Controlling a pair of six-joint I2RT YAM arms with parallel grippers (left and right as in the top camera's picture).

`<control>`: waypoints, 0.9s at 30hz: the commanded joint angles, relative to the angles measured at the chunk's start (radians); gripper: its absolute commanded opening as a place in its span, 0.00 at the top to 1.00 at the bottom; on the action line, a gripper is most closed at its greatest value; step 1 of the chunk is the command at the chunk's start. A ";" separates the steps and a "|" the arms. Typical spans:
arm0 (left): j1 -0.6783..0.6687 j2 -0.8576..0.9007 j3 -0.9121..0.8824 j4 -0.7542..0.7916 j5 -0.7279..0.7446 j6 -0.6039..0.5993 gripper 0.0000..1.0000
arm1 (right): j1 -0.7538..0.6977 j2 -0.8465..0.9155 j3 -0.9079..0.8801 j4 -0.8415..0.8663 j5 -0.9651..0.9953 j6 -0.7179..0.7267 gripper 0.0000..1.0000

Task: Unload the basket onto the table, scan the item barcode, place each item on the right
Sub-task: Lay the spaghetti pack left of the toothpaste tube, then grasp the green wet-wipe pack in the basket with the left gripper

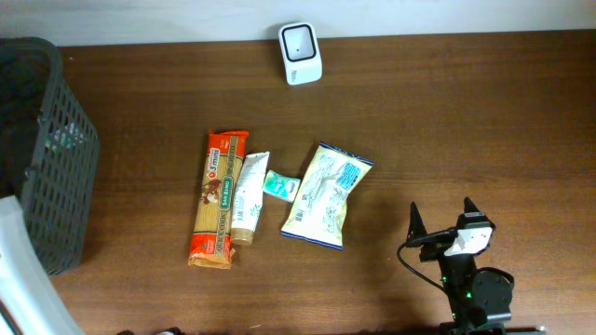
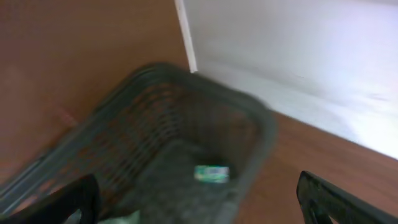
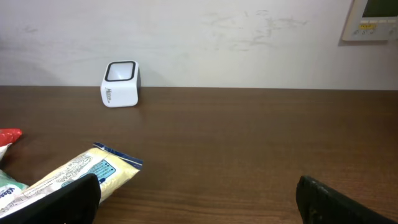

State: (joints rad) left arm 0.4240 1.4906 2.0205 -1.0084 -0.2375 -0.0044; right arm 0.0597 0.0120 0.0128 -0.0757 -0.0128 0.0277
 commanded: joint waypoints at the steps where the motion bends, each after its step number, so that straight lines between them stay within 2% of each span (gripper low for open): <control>1: 0.066 0.048 0.009 -0.021 -0.017 -0.011 0.03 | 0.006 -0.006 -0.007 -0.003 0.005 0.010 0.01; 6: 0.088 0.146 0.009 -0.053 -0.023 -0.010 0.04 | 0.006 -0.006 -0.007 -0.003 0.005 0.010 0.01; 9: 0.100 0.182 0.009 -0.063 -0.092 -0.011 0.04 | 0.006 -0.006 -0.007 -0.003 0.005 0.010 0.01; 23: 0.243 0.246 -0.025 -0.121 -0.080 -0.011 0.02 | 0.005 -0.006 -0.007 -0.003 0.005 0.010 0.01; 27: 0.320 0.292 -0.043 -0.202 -0.075 -0.133 0.03 | 0.006 -0.006 -0.007 -0.003 0.005 0.010 0.01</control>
State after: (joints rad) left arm 0.6899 1.7477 2.0033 -1.1786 -0.3111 -0.0360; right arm 0.0597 0.0120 0.0128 -0.0757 -0.0124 0.0273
